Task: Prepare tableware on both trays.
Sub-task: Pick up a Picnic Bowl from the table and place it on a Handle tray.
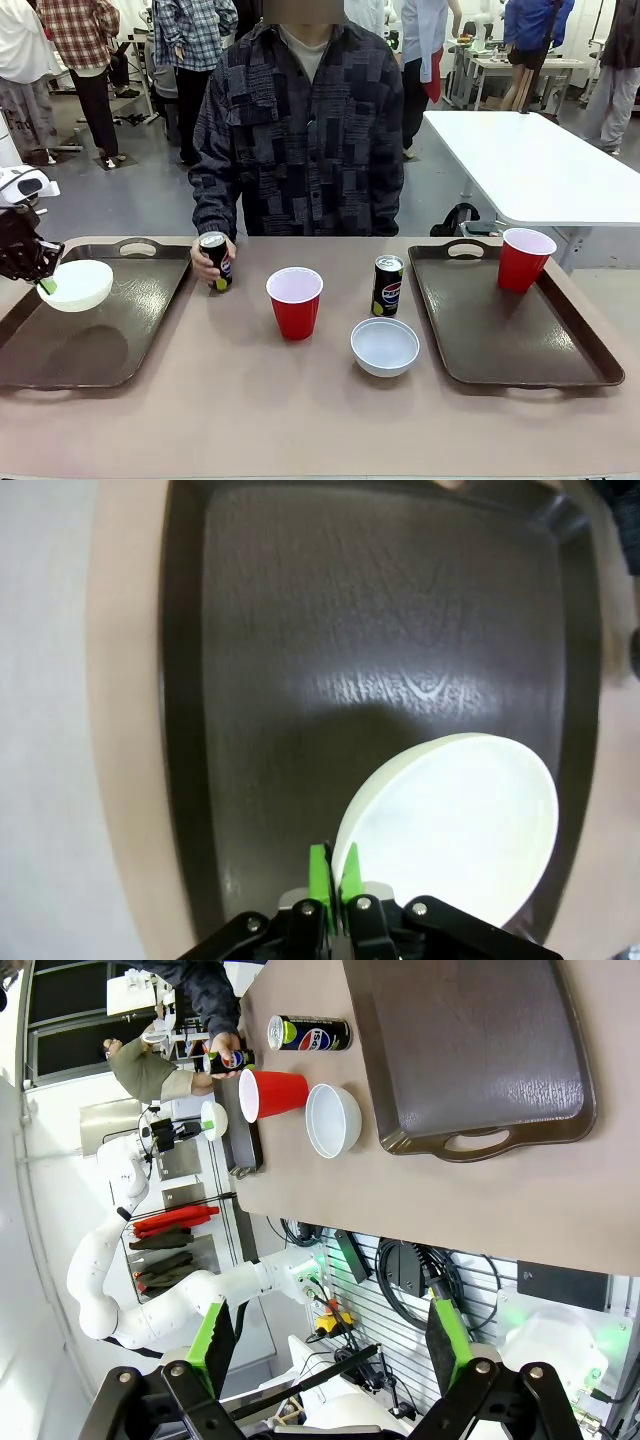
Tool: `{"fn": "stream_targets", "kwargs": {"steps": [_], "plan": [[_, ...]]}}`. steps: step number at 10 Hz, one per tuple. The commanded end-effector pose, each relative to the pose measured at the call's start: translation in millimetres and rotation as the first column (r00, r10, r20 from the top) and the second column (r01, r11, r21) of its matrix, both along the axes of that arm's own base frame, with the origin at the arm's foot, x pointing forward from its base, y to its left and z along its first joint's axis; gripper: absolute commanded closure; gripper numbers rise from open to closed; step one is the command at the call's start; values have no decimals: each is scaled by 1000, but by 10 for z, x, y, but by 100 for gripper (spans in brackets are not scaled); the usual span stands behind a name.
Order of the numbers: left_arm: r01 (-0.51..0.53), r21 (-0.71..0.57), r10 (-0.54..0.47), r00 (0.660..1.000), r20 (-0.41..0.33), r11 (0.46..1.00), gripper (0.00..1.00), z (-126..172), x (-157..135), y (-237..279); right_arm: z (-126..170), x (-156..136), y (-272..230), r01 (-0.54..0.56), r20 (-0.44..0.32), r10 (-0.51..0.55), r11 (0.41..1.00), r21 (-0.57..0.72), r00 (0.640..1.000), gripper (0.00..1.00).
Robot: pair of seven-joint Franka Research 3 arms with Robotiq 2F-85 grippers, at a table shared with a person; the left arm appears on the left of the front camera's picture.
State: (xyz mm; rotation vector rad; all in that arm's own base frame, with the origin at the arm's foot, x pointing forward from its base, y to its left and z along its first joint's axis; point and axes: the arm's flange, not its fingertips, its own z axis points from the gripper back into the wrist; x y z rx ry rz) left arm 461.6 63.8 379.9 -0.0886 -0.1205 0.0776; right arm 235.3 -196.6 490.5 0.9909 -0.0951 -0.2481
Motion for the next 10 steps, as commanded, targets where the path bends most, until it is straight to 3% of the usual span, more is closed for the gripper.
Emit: {"fn": "stream_targets", "kwargs": {"steps": [1, 4, 6, 7, 10], "plan": [[-32, -5, 32, 999, 5, 999, 96, -13, 73, 53, -4, 2, -15, -6, 15, 5, 1000, 15, 1000, 0], [-19, -24, 19, 1000, -13, 1000, 96, 10, -91, 73, -4, 2, -15, -6, 15, 5, 1000, 15, 1000, 0], [142, -32, -142, 990, -15, 989, 96, 422, -944, -126, -4, 2, -15, -6, 15, 5, 1000, 15, 1000, 0], [146, -15, -146, 989, -11, 989, 96, 497, -1105, -117, -4, 2, -15, -6, 15, 5, 1000, 15, 1000, 0], [128, -1, -128, 990, -66, 992, 96, 419, -1089, -122, -4, 2, -15, -6, 15, 5, 1000, 15, 1000, 0]]}}
